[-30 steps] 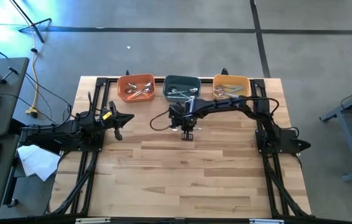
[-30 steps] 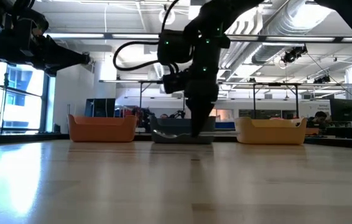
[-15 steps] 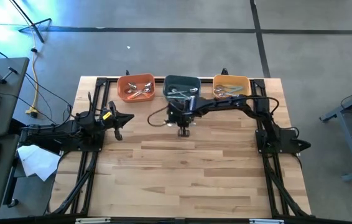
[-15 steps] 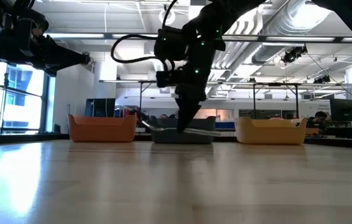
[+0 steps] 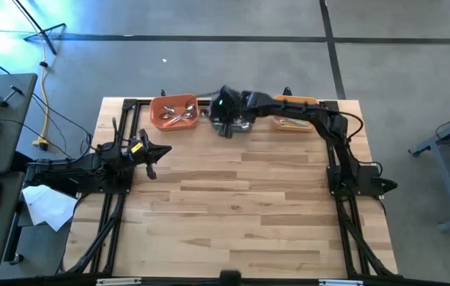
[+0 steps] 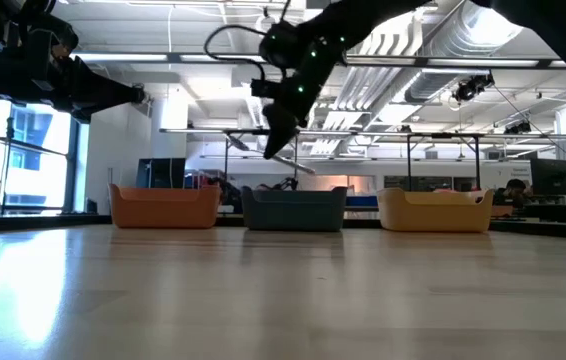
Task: Sort silverware by color (type)
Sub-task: Put the white spoon into the blue bin
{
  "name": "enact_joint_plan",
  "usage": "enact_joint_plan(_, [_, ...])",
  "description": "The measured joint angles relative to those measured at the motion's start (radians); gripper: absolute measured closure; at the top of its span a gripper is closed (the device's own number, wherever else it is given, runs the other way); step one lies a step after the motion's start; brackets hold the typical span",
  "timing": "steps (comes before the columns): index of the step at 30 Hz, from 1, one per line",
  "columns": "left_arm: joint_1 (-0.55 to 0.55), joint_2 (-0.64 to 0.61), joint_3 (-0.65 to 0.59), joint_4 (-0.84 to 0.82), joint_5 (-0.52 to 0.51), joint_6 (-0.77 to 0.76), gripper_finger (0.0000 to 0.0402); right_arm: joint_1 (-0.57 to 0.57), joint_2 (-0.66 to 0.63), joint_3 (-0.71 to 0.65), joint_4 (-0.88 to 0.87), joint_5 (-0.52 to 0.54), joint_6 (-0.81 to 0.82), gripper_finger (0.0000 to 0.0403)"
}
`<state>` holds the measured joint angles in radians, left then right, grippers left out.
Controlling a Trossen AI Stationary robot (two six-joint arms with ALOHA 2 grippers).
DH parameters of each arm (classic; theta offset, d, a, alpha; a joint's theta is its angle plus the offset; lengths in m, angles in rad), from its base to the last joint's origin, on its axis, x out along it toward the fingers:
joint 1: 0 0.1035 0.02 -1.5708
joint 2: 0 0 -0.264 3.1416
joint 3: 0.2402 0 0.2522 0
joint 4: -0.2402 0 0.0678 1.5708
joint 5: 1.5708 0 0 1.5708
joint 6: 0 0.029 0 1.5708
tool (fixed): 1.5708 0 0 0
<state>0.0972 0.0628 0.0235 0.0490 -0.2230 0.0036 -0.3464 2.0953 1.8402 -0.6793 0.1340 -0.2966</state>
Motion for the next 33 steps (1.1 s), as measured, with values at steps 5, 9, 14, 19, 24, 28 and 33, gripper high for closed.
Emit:
enact_joint_plan(5, [0.000,0.000,0.000,0.000,0.000,0.000,0.0398,-0.089,0.000,-0.028,0.030,-0.017,-0.078,0.0387])
enact_joint_plan(9, [0.000,0.000,0.000,0.000,0.000,0.000,0.0398,-0.149,0.003,-0.056,0.051,-0.035,-0.106,0.0387])
enact_joint_plan(14, [0.000,0.000,0.000,0.000,0.000,0.000,0.0398,-0.195,0.014,-0.055,0.100,-0.117,-0.105,0.0387])
enact_joint_plan(19, [0.000,0.000,0.000,0.000,0.000,0.000,0.0398,-0.202,0.066,-0.055,0.124,-0.128,-0.126,0.0387])
enact_joint_plan(24, [0.000,0.000,0.000,0.000,0.000,0.000,0.0398,-0.203,0.110,-0.055,0.122,-0.128,-0.148,0.0387])
enact_joint_plan(28, [0.000,0.000,0.000,0.000,0.000,0.000,0.0398,-0.212,0.121,-0.055,0.121,-0.129,-0.146,0.0387])
enact_joint_plan(33, [0.000,0.000,0.000,0.000,0.000,0.000,0.0398,-0.226,0.121,-0.055,0.115,-0.146,-0.131,0.0387])
